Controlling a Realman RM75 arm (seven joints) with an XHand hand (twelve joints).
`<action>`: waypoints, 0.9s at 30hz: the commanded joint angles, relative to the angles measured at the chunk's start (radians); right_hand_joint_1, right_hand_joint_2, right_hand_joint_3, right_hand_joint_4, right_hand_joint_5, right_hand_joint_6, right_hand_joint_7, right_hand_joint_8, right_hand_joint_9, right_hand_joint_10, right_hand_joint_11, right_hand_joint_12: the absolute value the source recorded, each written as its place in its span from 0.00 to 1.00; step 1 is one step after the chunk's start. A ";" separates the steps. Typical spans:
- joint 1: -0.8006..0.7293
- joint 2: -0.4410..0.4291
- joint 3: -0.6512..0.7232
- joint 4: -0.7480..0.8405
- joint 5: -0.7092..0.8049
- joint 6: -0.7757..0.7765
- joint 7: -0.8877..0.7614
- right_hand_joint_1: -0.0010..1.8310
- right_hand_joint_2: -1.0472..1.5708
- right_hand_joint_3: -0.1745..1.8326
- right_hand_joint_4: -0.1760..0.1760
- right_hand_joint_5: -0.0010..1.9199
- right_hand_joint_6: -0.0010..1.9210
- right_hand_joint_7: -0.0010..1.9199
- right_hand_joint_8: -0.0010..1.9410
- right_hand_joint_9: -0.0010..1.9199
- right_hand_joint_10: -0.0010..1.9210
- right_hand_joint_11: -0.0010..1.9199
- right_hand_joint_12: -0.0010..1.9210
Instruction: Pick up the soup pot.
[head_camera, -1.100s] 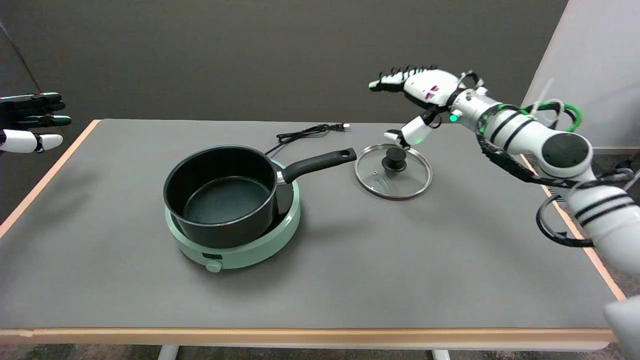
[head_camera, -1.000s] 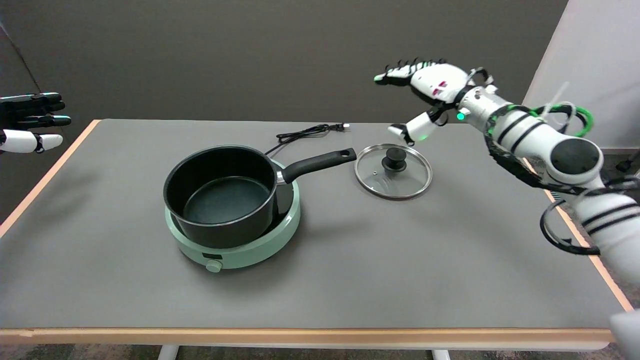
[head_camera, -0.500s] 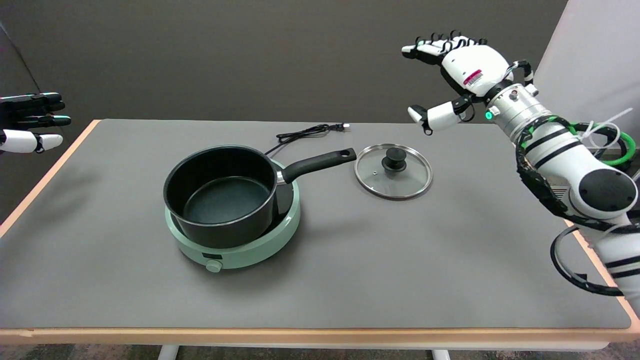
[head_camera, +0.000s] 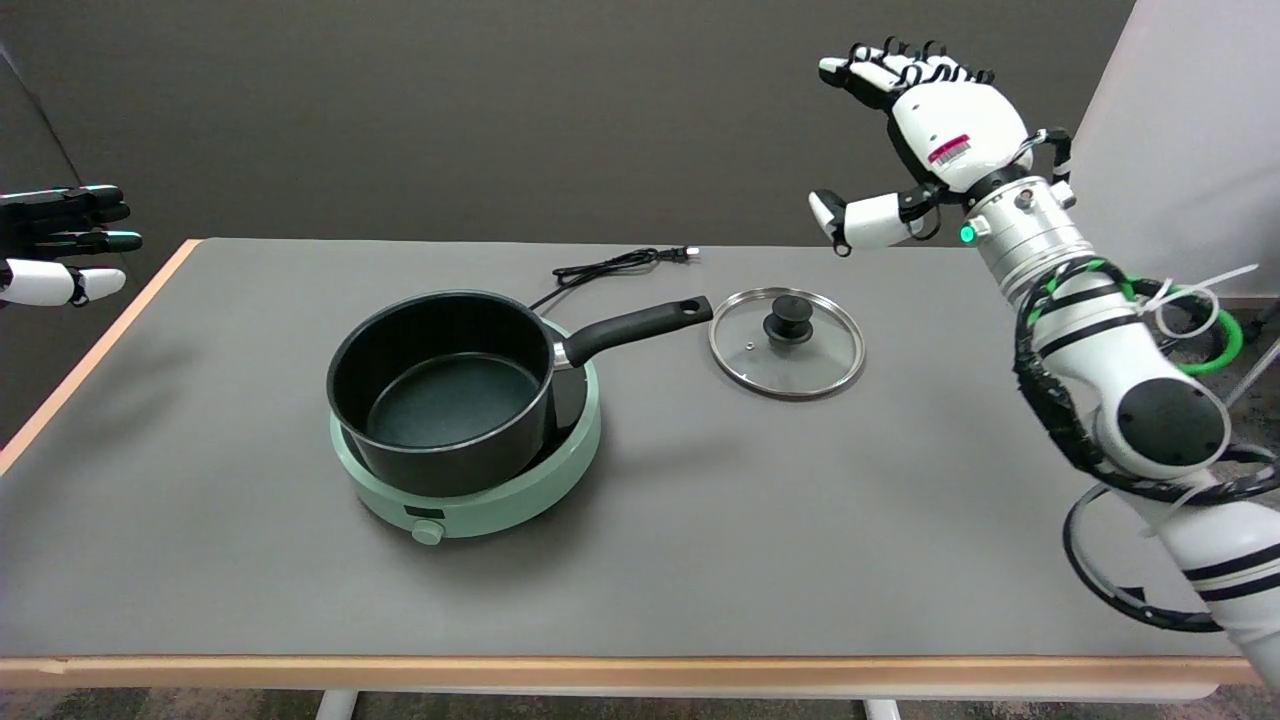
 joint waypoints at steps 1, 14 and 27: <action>0.013 -0.062 -0.267 0.045 -0.099 -0.366 -0.012 0.42 0.58 0.59 0.84 0.16 0.08 0.14 0.07 0.17 0.10 0.11 0.25; -0.015 -0.178 -0.382 0.045 -0.185 -0.384 -0.012 0.62 0.09 0.52 0.94 0.03 0.03 0.03 0.03 0.03 0.03 0.03 0.03; 0.012 -0.207 -0.491 0.030 -0.220 -0.217 -0.039 0.64 0.10 0.46 0.99 0.00 0.00 0.00 0.00 0.00 0.00 0.00 0.00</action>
